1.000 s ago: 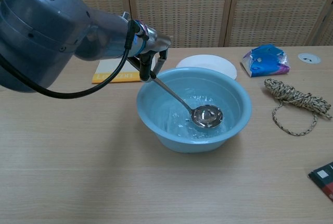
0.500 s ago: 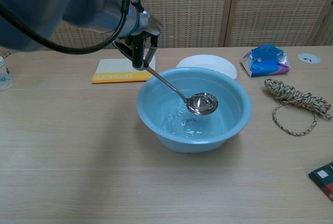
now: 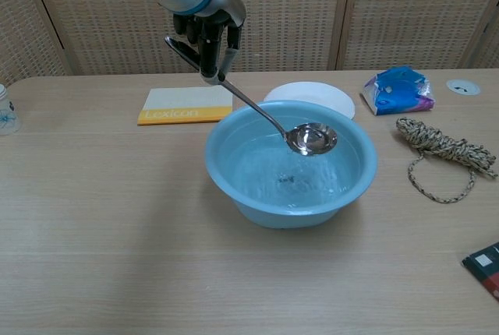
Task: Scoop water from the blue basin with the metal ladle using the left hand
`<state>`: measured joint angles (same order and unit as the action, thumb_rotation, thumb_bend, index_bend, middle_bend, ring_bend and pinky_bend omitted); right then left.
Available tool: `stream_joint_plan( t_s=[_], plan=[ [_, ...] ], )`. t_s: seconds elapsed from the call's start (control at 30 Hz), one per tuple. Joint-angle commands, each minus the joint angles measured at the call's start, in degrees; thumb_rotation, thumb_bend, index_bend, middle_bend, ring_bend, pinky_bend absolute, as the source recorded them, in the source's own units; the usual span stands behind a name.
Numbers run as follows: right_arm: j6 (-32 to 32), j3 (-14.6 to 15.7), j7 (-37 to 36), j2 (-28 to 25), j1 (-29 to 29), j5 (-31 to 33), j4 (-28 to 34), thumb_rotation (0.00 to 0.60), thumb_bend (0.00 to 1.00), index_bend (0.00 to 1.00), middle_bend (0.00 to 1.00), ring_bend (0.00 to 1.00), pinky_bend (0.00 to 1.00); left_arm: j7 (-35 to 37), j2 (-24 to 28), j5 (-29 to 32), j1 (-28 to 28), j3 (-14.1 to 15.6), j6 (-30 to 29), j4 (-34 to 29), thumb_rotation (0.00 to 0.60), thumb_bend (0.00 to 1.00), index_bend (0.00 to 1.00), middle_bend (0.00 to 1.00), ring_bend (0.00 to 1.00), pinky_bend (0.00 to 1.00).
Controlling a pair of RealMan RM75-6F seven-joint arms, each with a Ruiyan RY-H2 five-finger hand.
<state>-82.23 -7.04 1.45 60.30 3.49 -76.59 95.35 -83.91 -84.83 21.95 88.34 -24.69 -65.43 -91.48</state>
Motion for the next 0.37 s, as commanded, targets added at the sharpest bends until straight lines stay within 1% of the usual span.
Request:
stream_joint_plan(
  t_s=[0.03, 0.23, 0.37],
  plan=[
    [-0.1, 0.0, 0.1, 0.0, 0.0, -0.1, 0.1, 0.6, 0.0, 0.0, 0.0, 0.0, 0.0, -1.4, 1.3, 1.8, 0.9, -1.1, -1.5, -1.1, 0.6, 0.7, 0.99, 0.94, 1.0, 1.0],
    [-0.4, 0.1, 0.4, -0.1, -0.1, -0.4, 0.3, 0.6, 0.0, 0.0, 0.0, 0.0, 0.0, -3.4, 3.2, 5.0, 1.8, -2.8, -3.4, -2.6, 0.6, 0.7, 0.99, 0.94, 1.0, 1.0],
    [-0.2, 0.1, 0.3, -0.1, -0.1, -0.3, 0.2, 0.6, 0.0, 0.0, 0.0, 0.0, 0.0, -4.0, 3.9, 6.0, 2.0, -3.5, -4.2, -3.3, 0.6, 0.7, 0.99, 0.94, 1.0, 1.0]
  ],
)
